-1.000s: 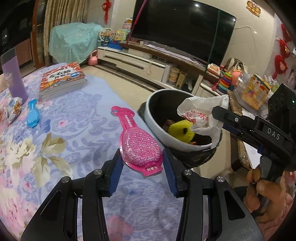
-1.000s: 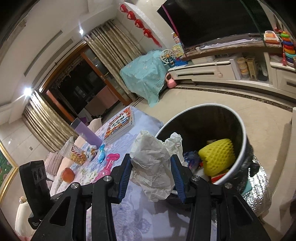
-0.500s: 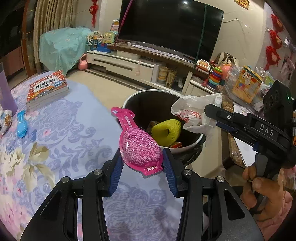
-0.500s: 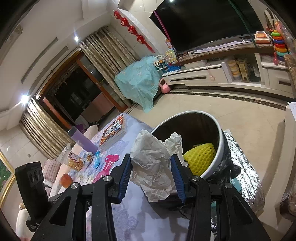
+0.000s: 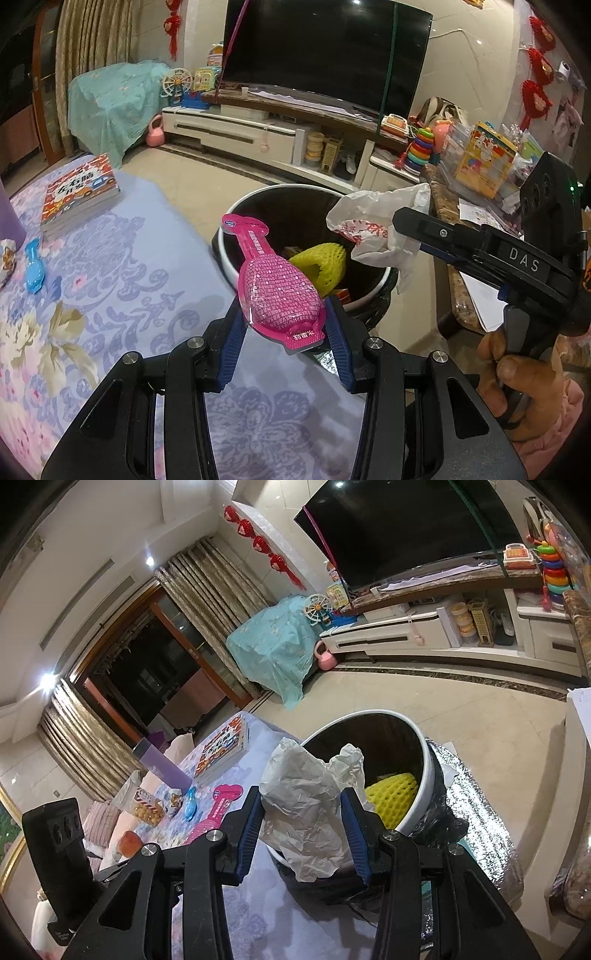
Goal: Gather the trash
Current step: 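Hold the white bag and pink package above the bin opening with both tools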
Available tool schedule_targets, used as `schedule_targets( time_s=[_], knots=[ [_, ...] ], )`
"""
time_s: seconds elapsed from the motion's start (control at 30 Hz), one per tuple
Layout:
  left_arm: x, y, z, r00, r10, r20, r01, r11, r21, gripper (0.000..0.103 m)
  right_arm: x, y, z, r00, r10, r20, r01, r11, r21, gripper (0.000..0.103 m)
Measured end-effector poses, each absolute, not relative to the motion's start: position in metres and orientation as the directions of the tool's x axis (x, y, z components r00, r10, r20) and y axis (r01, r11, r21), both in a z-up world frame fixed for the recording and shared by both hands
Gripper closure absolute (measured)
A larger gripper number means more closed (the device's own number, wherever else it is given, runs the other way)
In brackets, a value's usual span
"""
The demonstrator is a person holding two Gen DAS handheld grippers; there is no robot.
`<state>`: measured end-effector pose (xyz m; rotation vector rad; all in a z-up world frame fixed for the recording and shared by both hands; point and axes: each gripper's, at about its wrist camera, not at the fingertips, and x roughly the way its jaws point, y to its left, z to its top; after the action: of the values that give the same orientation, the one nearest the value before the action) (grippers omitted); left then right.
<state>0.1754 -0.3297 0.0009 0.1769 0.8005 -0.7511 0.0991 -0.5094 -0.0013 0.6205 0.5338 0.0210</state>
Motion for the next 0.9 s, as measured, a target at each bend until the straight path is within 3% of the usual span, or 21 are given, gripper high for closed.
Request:
schedule_targets(
  time_s=[0.9],
  knots=[
    [0.199,-0.365,-0.007,0.42,-0.545,-0.726,0.695,0.707,-0.129,0.062,0.121,-0.518,-0.003,0.841,0.147,-0.52,0.178,0.833,0.524,0.059]
  ],
)
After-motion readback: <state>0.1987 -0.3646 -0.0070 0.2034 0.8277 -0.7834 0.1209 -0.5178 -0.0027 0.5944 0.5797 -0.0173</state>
